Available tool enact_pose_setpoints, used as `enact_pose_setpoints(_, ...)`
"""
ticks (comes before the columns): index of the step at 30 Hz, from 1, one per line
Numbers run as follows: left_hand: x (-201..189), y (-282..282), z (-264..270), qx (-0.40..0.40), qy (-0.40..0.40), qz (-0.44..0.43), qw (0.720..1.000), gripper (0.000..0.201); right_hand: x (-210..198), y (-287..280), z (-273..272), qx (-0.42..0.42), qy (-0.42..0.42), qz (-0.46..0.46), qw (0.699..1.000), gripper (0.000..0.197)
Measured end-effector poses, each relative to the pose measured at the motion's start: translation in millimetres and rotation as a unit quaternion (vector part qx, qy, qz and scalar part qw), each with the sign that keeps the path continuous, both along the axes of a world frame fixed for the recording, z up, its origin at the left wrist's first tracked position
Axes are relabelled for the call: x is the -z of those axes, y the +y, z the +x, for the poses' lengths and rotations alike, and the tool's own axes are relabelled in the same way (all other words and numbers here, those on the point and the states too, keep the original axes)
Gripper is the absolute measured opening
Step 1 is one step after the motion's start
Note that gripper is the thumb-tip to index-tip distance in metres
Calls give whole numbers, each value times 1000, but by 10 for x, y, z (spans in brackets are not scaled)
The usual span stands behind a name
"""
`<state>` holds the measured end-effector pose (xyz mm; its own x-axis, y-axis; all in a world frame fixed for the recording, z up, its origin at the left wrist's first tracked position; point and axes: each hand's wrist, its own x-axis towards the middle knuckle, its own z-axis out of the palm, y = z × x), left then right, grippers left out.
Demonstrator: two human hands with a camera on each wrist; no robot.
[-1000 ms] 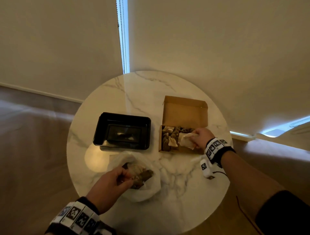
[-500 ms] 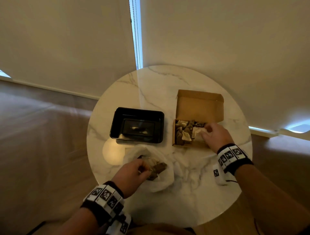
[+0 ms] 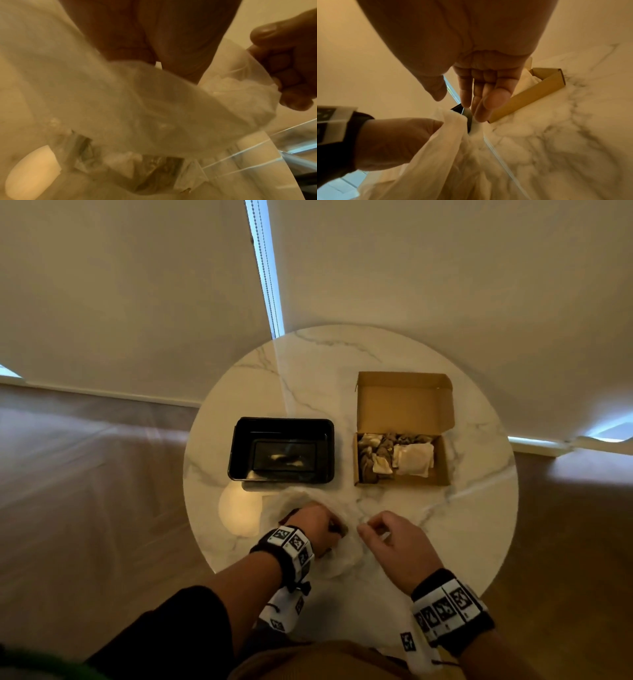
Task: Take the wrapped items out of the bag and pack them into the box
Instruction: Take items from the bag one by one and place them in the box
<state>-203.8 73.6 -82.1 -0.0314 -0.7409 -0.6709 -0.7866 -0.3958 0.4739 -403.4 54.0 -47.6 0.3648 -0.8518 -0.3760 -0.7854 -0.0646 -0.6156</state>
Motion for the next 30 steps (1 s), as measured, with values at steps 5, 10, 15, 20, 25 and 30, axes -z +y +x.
enact_pose_setpoints(5,1,54,-32,2,-12,10,1000,18,-12,221,50,4,15,49,999,29)
enact_pose_setpoints(10,-191,155,97,-59,33,-13,998,11,6,253,66,16,32,48,998,21)
enact_pose_setpoints(15,-610,249,370,-128,131,-84,979,22,-37,236,90,17,29,25,999,23)
enact_pose_setpoints(20,-1096,257,457,-287,393,-50,872,18,-397,116,169,20,-55,-43,997,26)
enact_pose_setpoints(25,-1568,221,438,-277,459,-88,840,18,-1072,18,311,36,-264,-25,963,38)
enact_pose_setpoints(30,-1758,205,489,-233,452,-139,850,24,-1429,-12,437,10,-395,86,914,25)
